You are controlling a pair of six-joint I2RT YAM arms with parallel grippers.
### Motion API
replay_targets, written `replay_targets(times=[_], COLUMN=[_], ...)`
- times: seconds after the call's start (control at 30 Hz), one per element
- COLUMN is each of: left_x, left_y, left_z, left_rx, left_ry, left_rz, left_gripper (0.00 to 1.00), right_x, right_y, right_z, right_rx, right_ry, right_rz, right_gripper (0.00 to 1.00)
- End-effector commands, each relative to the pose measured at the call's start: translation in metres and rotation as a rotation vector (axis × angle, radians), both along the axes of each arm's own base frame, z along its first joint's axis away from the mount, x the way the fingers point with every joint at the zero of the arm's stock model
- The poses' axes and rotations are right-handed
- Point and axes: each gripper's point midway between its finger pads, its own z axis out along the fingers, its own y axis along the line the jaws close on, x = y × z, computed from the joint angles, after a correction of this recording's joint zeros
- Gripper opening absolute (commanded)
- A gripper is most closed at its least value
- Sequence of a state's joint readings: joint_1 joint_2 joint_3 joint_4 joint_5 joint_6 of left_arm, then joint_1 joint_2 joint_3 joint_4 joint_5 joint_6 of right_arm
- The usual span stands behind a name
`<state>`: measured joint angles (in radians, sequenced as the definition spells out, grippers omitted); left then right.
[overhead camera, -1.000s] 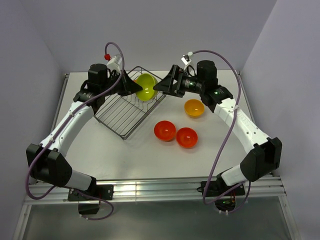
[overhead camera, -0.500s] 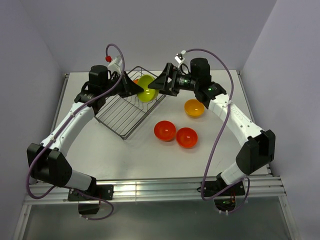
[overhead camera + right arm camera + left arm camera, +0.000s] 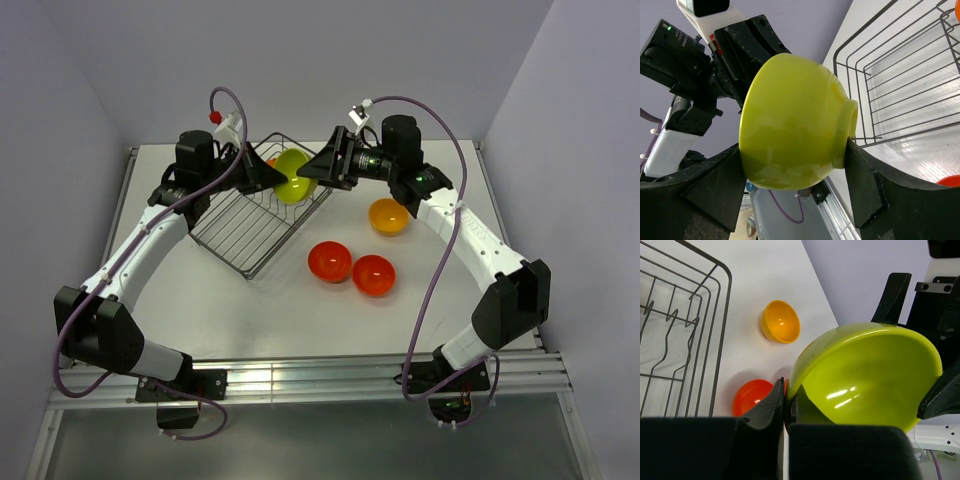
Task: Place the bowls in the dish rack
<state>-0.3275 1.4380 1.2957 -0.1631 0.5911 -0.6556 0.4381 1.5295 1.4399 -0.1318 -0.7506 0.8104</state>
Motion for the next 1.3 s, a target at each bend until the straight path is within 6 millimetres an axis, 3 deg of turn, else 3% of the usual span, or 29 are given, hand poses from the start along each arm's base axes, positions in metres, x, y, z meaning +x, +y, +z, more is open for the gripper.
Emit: replay_targets(times=[0.0,0.1,0.13,0.23,0.47,0.7,0.77,0.83,0.93,1.1,1.27], left_x=[-0.01,-0.012,-0.012,-0.012,-0.015,-0.017,-0.016,-0.015,-0.014,-0.011,-0.015], left_y=[-0.006,-0.006,-0.006,-0.006,-0.003,0.007,0.013,0.021,0.036,0.056,0.062], left_z=[0.024,0.023,0.023,0.02,0.018,0.013,0.015,0.015,0.018,0.025,0.037], left_rx=[-0.049,-0.05,-0.049,-0.042,-0.022,-0.005,-0.006,-0.008,-0.012,0.0,-0.011], left_ry=[-0.074,-0.071,-0.07,-0.062,-0.055,-0.038,-0.045,-0.042,-0.052,-0.065,-0.109], left_rz=[-0.051,-0.059,-0.059,-0.061,-0.073,-0.061,-0.051,-0.034,0.0,0.057,0.093], left_gripper=[0.0,0.09,0.12,0.26,0.48,0.71,0.74,0.9,1.0,1.0,1.0], right_x=[-0.013,-0.012,-0.013,-0.012,-0.009,0.001,0.006,0.013,0.033,0.068,0.104], right_y=[0.006,0.006,0.006,0.006,0.0,-0.004,-0.004,-0.005,-0.01,-0.02,-0.027], right_z=[0.03,0.032,0.032,0.035,0.047,0.046,0.045,0.043,0.038,0.031,0.004], right_rx=[0.072,0.074,0.074,0.067,0.02,-0.031,-0.05,-0.075,-0.144,-0.32,-0.492], right_ry=[-0.083,-0.094,-0.101,-0.125,-0.214,-0.268,-0.284,-0.31,-0.365,-0.469,-0.54], right_rz=[0.068,0.07,0.072,0.074,0.043,0.012,0.002,-0.014,-0.046,-0.105,-0.126], right_gripper=[0.56,0.36,0.21,0.0,0.0,0.0,0.0,0.0,0.0,0.0,0.0])
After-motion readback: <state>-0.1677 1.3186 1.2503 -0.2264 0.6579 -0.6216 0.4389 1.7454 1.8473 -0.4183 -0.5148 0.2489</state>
